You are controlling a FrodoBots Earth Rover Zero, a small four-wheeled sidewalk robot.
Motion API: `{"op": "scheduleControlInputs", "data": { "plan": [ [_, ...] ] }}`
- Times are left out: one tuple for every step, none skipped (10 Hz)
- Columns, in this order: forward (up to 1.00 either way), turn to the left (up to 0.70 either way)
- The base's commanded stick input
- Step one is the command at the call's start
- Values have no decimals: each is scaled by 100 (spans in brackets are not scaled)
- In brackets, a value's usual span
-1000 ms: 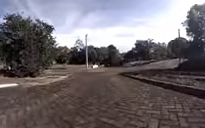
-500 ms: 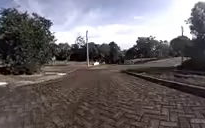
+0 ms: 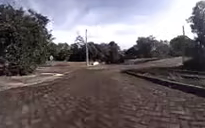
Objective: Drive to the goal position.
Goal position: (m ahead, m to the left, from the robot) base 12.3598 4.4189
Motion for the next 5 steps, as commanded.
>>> {"op": "scheduleControlInputs", "data": {
  "plan": [
    [100, 0],
    [100, 0],
    [100, 0],
    [100, 0],
    [100, 0]
  ]
}}
